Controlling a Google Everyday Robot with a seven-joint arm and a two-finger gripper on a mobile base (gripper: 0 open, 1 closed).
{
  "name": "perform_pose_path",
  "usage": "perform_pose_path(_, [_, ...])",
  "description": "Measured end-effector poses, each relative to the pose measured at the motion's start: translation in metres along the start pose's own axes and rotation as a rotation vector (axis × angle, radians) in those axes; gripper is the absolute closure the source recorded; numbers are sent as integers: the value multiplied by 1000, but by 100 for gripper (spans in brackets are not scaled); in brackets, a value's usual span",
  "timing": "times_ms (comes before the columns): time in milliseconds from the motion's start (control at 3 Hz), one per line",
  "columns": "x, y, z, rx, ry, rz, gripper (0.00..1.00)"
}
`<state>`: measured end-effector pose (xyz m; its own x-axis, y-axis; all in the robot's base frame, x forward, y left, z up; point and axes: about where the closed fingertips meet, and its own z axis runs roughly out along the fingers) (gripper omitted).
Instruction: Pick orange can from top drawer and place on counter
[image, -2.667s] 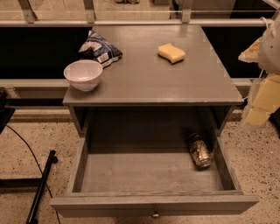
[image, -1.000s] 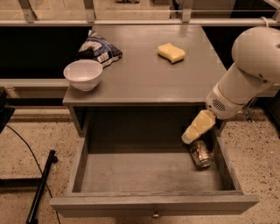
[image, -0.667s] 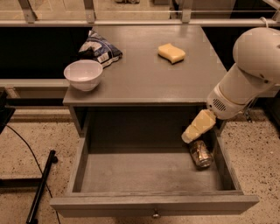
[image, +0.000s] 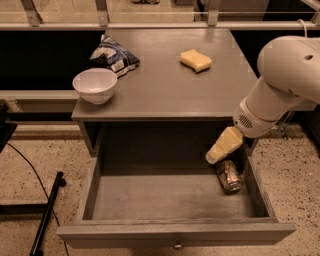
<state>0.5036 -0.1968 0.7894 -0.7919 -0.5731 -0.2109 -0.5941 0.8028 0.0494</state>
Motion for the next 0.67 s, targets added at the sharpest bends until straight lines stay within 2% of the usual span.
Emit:
perform_pose_path(333, [5,-10,23,127,86,71,0])
perform_pose_path(667, [11,-18,40,182,133,209,0])
